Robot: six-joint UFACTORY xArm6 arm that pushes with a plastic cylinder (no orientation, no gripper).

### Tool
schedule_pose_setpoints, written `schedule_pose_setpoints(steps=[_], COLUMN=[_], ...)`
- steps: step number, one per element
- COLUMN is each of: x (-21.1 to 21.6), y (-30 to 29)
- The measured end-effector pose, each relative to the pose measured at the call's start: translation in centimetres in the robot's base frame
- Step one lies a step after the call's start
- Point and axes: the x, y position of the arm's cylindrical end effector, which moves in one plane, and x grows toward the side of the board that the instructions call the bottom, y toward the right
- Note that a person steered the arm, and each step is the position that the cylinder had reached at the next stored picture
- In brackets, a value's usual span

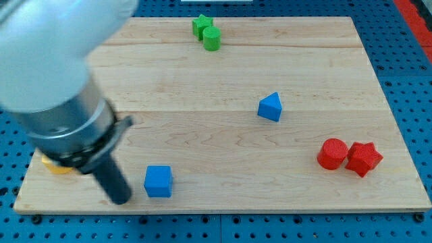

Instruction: Move the triangle to the top right of the cube

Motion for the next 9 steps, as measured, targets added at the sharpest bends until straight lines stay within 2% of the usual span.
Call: schedule_pose_setpoints(steps=[1,2,3,5,6,7,8,9], x=[-2.8,-3.5,-7.6,-18.5,-20.0,-17.8,-15.7,-12.1], y=[4.7,0.0,-5.3,10.0,18.6,25.8,23.2,17.5])
